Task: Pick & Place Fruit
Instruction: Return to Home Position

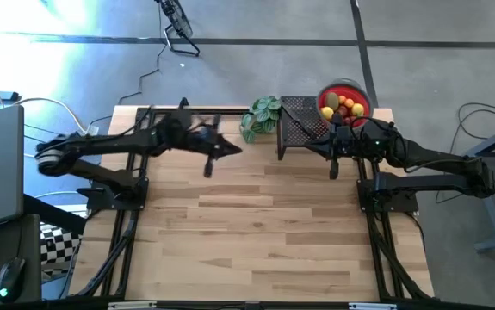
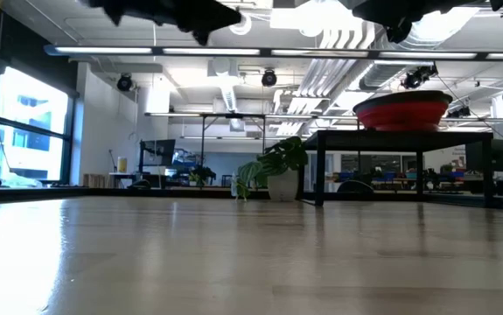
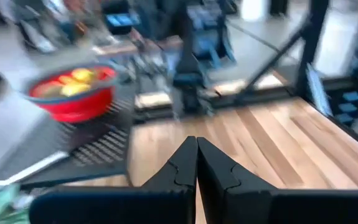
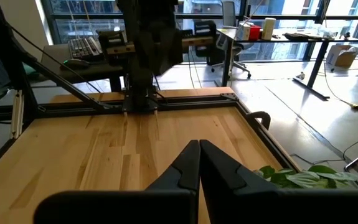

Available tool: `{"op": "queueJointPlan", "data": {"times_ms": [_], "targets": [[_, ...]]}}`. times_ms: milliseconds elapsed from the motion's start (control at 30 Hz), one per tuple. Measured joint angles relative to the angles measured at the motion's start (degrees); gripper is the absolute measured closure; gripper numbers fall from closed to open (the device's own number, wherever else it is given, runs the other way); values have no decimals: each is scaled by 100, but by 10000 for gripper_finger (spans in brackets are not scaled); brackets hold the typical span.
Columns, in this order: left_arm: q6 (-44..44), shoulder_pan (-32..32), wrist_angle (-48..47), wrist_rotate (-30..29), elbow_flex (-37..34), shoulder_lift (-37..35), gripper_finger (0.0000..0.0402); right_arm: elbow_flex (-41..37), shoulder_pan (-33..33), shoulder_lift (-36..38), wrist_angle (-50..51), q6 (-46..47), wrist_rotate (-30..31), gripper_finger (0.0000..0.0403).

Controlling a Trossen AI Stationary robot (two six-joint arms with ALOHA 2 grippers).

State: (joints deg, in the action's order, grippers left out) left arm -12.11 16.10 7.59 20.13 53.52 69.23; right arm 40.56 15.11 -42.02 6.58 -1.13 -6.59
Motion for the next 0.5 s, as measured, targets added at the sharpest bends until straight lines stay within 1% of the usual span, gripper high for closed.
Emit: {"op": "queueJointPlan", "data": {"times_ms": [67,133,200,300,400,500], "targets": [[121,2,443,-192,-590,-449,401,0,0,0,22,-6,-2,401],[198,2,617,-408,-1105,-904,401,0,0,0,18,-8,0,401],[251,0,600,-633,-1493,-1381,401,0,0,0,18,-12,0,401],[391,0,584,-945,-1948,-2100,401,0,0,0,53,-16,0,401],[397,2,545,-1019,-2332,-2764,401,0,0,0,60,-49,36,401],[397,1,456,-1024,-2660,-3424,401,0,0,0,60,-42,272,401]]}}
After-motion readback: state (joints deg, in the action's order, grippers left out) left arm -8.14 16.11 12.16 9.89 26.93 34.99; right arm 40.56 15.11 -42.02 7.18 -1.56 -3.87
